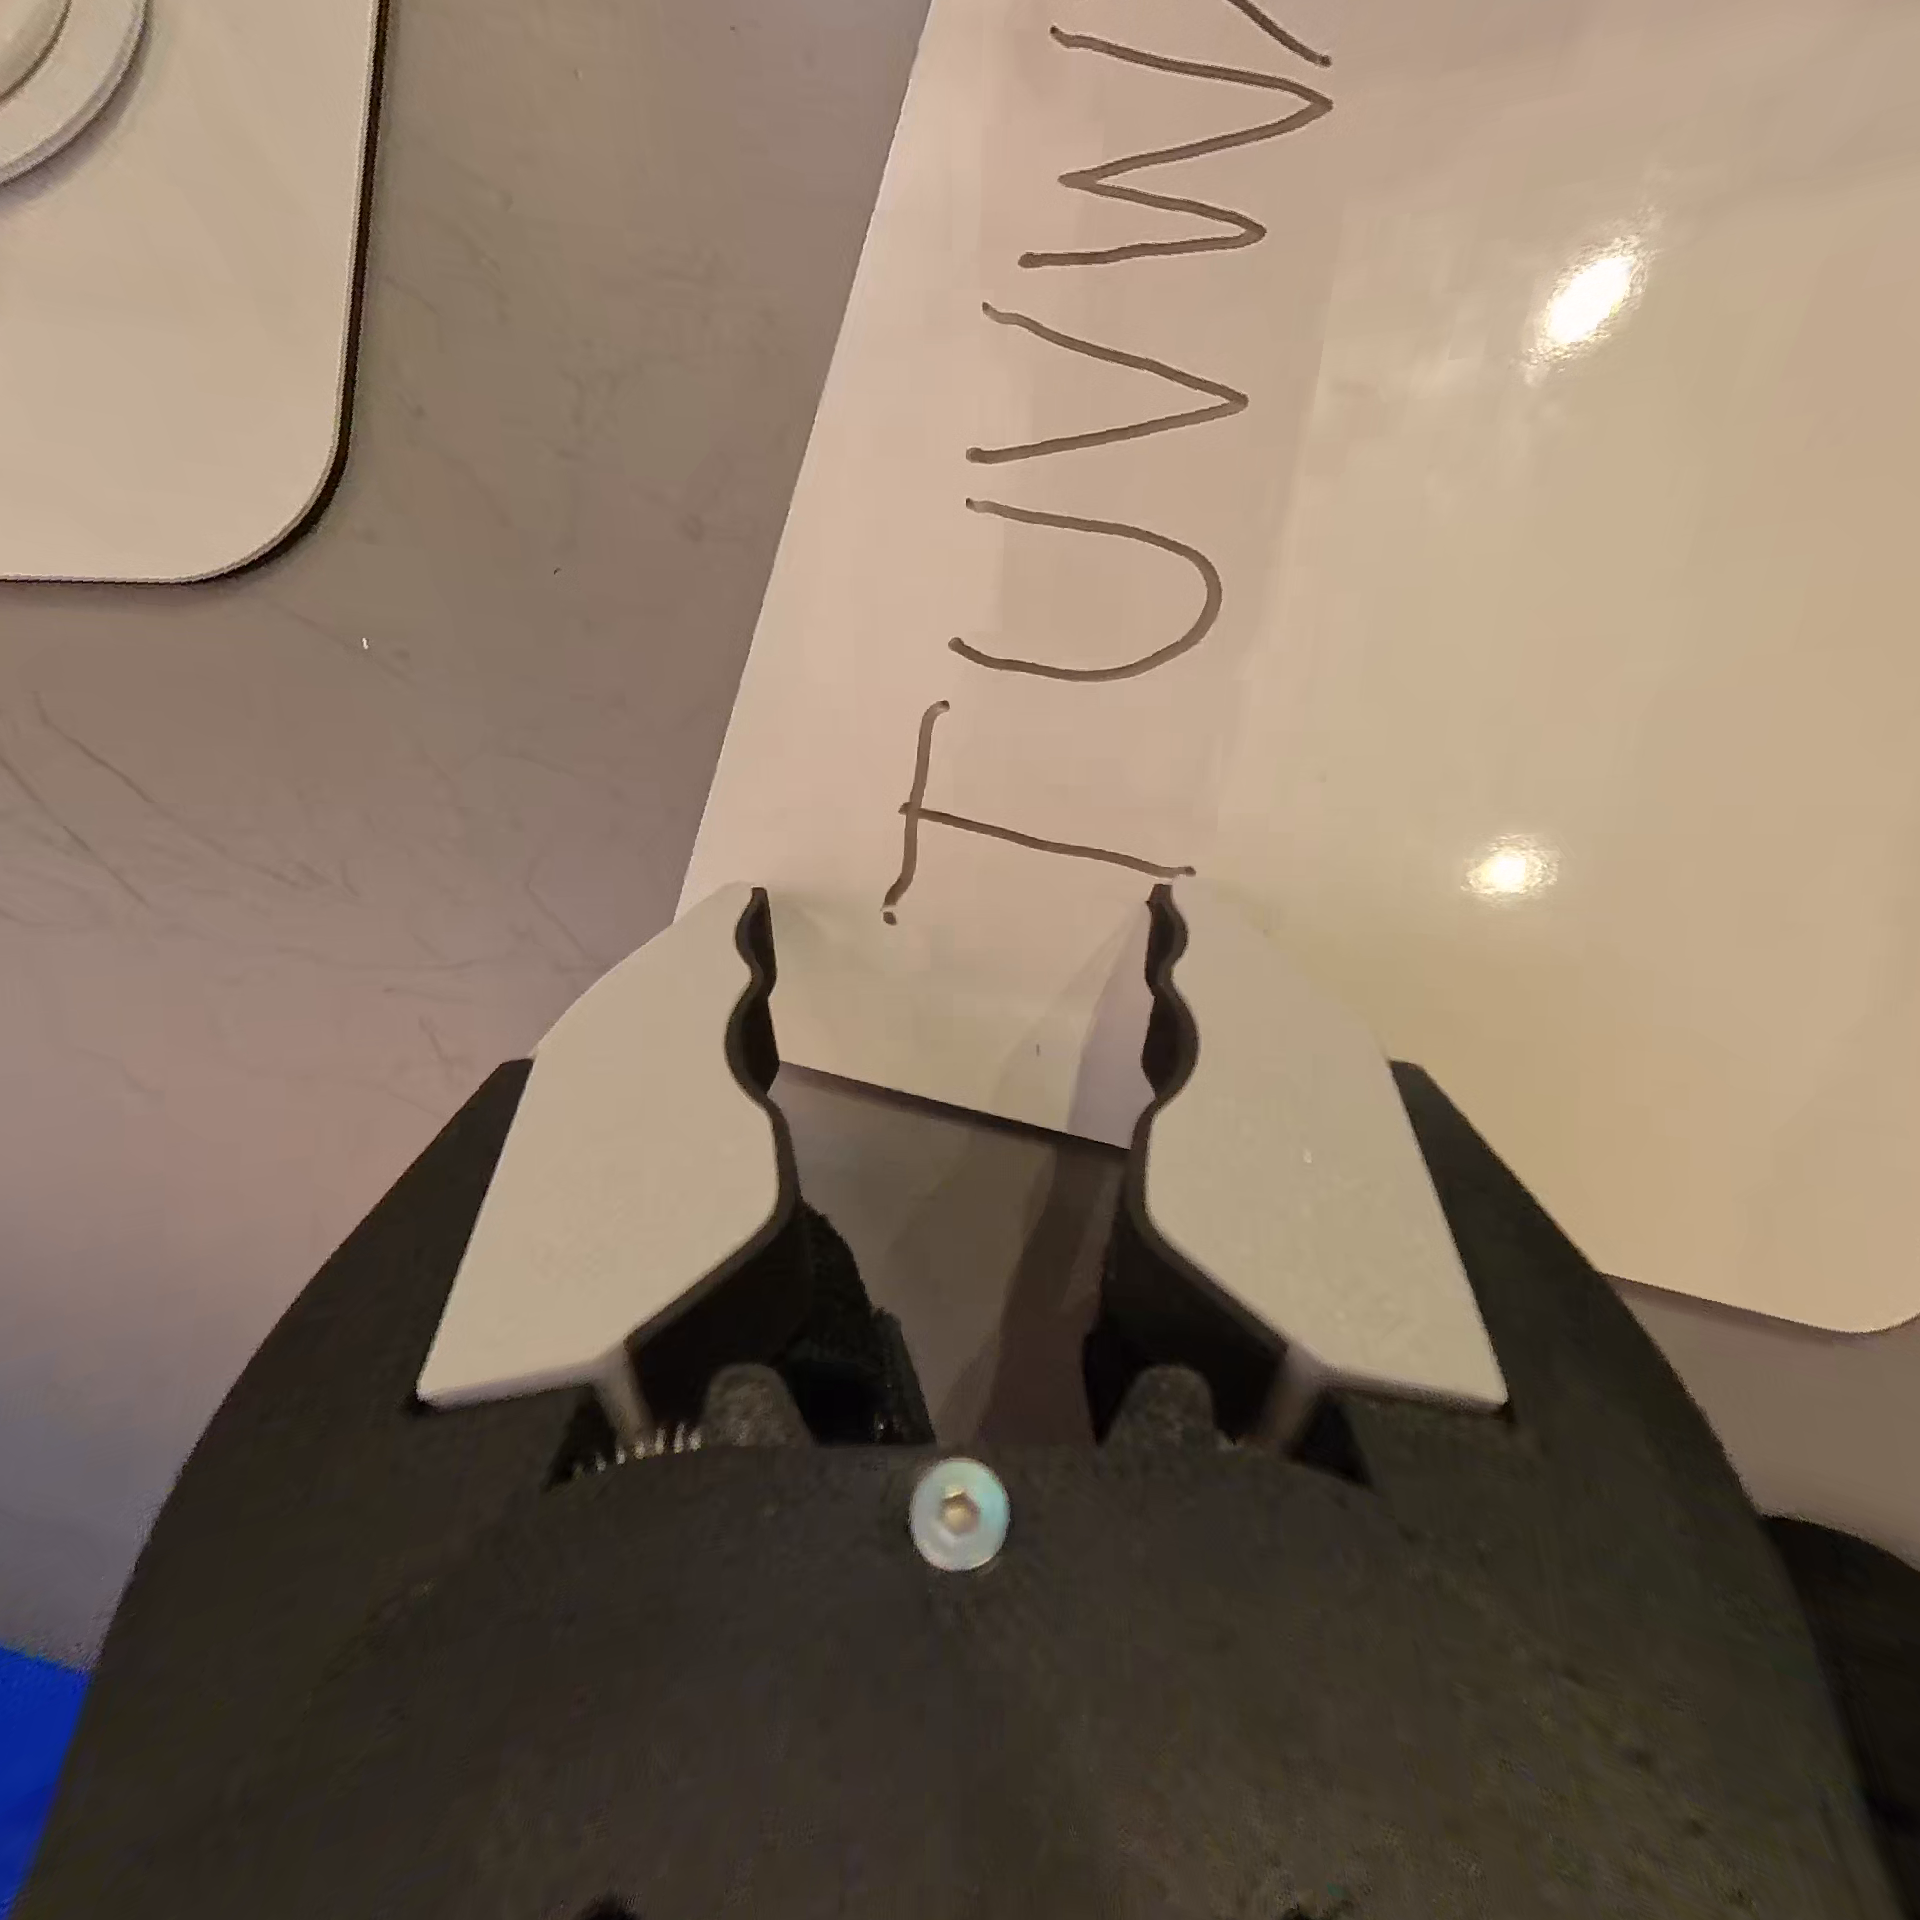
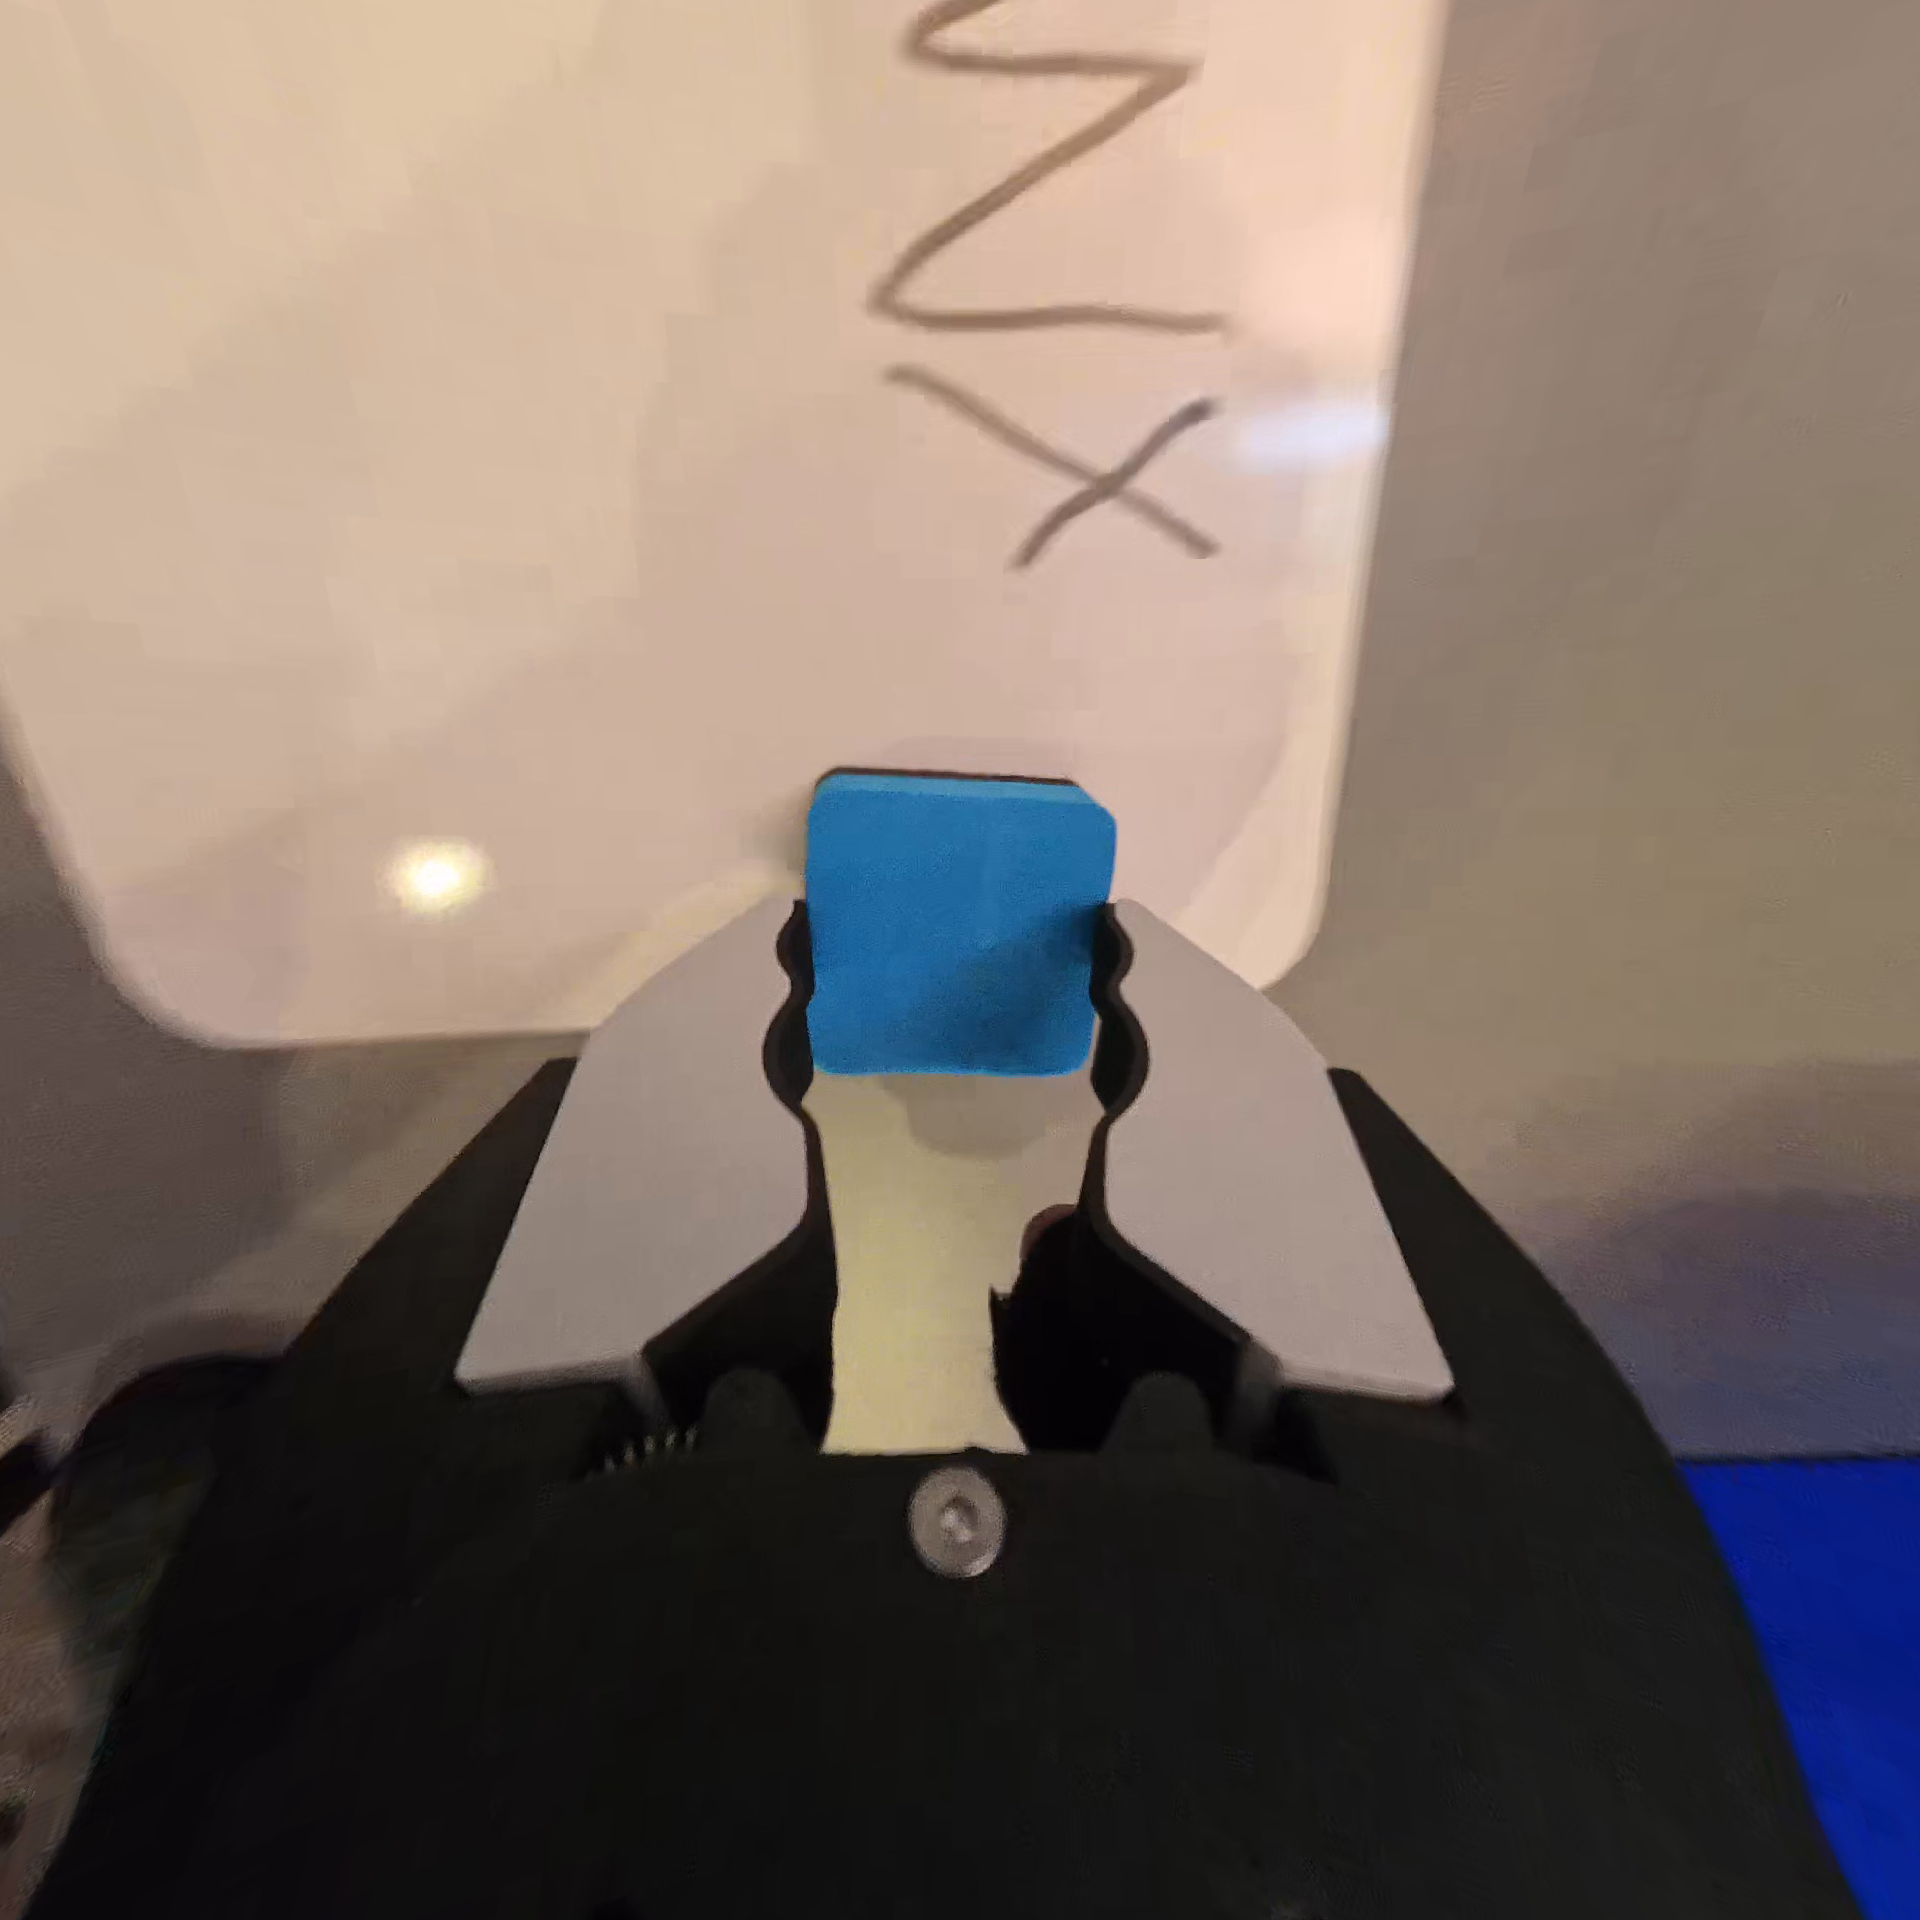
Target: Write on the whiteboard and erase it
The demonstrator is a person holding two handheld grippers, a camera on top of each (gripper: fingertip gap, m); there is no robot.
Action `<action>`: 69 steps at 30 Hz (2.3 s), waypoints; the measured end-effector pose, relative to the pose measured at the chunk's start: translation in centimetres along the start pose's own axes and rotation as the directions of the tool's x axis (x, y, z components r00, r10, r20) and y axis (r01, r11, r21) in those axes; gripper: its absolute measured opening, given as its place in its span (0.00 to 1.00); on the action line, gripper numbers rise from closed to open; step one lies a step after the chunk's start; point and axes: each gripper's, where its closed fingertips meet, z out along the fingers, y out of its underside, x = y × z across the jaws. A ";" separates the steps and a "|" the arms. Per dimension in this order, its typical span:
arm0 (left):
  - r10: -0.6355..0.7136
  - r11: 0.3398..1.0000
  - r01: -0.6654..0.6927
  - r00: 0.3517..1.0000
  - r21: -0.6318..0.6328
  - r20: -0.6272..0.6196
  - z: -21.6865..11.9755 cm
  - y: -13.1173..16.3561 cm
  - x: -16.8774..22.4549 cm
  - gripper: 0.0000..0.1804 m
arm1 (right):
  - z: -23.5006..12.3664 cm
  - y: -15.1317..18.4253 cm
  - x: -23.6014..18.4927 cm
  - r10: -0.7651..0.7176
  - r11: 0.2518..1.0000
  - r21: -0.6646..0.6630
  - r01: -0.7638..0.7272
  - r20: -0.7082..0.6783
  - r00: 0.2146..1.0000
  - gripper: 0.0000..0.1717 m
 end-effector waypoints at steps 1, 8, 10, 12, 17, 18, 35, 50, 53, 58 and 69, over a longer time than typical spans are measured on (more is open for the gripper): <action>0.000 1.000 0.000 1.000 -0.002 0.001 0.0 0.0 0.0 0.39 | -0.1 -0.3 -1.0 -0.014 1.000 0.006 0.014 0.039 0.999 0.31; 0.001 1.000 -0.001 1.000 -0.005 0.003 0.0 0.0 0.1 0.39 | 0.0 -0.5 -0.7 -0.002 1.000 0.014 0.001 0.018 1.000 0.31; 0.004 1.000 -0.004 1.000 -0.010 0.001 0.1 -0.1 0.1 0.39 | 0.6 -2.5 0.5 -0.067 0.997 0.020 0.068 -0.081 0.995 0.31; 0.004 1.000 -0.004 1.000 -0.007 -0.001 0.1 -0.1 0.1 0.39 | 0.4 -1.3 1.9 0.021 0.999 -0.024 -0.023 -0.097 0.995 0.31; 0.005 1.000 -0.005 1.000 -0.006 -0.002 0.2 -0.2 0.2 0.40 | 1.7 -6.8 2.0 -0.009 0.993 0.115 0.017 -0.074 0.997 0.31; 0.005 1.000 -0.005 1.000 -0.003 -0.006 0.2 -0.2 0.2 0.40 | 1.7 -7.4 0.9 -0.068 0.989 0.127 0.073 -0.042 0.997 0.31; 0.006 1.000 -0.006 1.000 0.001 -0.002 0.3 -0.4 0.6 0.42 | 1.2 -5.5 0.7 -0.094 0.995 0.026 0.093 0.035 0.995 0.31; 0.012 1.000 -0.012 1.000 -0.006 -0.006 0.4 -0.5 0.7 0.42 | 1.7 -6.8 2.6 -0.067 0.998 -0.007 0.067 -0.040 0.997 0.31; 0.010 1.000 -0.010 1.000 0.005 -0.010 0.4 -0.5 0.7 0.42 | 1.8 -8.6 -0.6 -0.181 0.983 0.044 0.179 0.040 0.983 0.31; 0.016 1.000 -0.016 1.000 -0.003 -0.012 0.4 -0.5 0.7 0.43 | 1.9 -8.4 0.3 -0.151 0.987 0.050 0.151 0.007 0.988 0.31; 0.016 1.000 -0.016 1.000 -0.009 -0.009 0.4 -0.5 0.7 0.43 | 1.3 -6.2 -0.4 -0.110 0.994 -0.016 0.111 0.043 0.993 0.31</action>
